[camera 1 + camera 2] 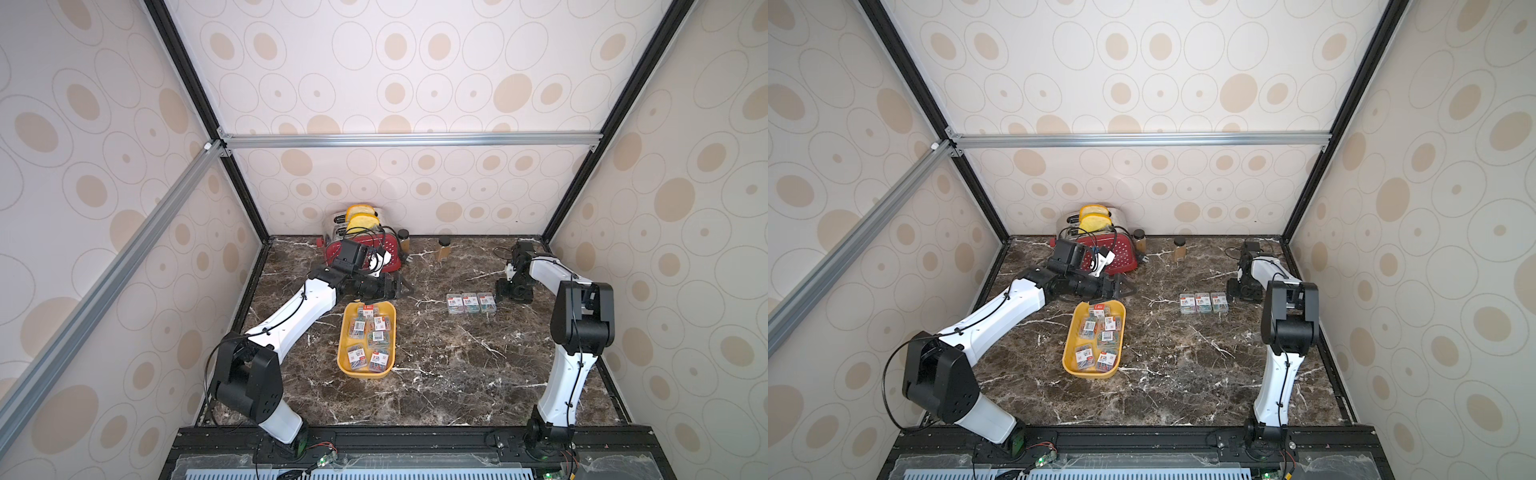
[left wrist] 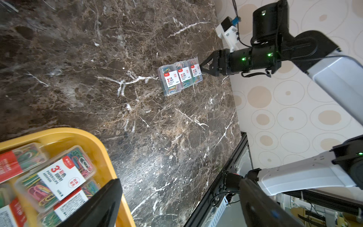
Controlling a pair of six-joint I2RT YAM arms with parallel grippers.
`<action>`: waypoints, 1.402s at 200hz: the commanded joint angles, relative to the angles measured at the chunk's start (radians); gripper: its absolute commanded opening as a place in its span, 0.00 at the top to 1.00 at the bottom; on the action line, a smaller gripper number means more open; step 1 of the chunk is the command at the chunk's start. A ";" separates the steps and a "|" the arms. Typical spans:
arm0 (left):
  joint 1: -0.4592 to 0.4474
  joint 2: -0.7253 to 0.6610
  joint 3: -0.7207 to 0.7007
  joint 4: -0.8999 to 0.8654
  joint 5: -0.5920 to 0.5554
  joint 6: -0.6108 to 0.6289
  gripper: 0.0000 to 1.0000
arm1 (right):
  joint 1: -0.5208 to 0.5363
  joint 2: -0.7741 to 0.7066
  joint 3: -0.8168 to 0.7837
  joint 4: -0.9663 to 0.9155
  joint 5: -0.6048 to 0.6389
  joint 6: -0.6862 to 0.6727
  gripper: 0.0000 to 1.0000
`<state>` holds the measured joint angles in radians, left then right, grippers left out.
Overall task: Take the paper clips out of the storage box
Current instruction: Pick up the boxed paper clips from the storage box.
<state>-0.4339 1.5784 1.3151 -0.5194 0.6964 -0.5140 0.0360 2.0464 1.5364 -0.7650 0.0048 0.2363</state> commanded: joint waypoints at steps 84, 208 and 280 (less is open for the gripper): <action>0.001 -0.079 -0.093 -0.242 -0.286 0.084 0.01 | 0.150 -0.305 -0.037 -0.122 -0.058 -0.003 0.27; -0.134 -0.050 -0.299 -0.168 -0.442 0.014 0.19 | 0.288 -0.475 -0.131 -0.158 -0.071 -0.019 0.27; -0.165 -0.036 -0.335 -0.141 -0.419 0.042 0.25 | 0.310 -0.503 -0.158 -0.155 -0.059 -0.005 0.27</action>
<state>-0.5755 1.5188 0.9779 -0.6811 0.2718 -0.4892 0.3344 1.5730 1.3895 -0.9016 -0.0616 0.2256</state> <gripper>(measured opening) 0.757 0.733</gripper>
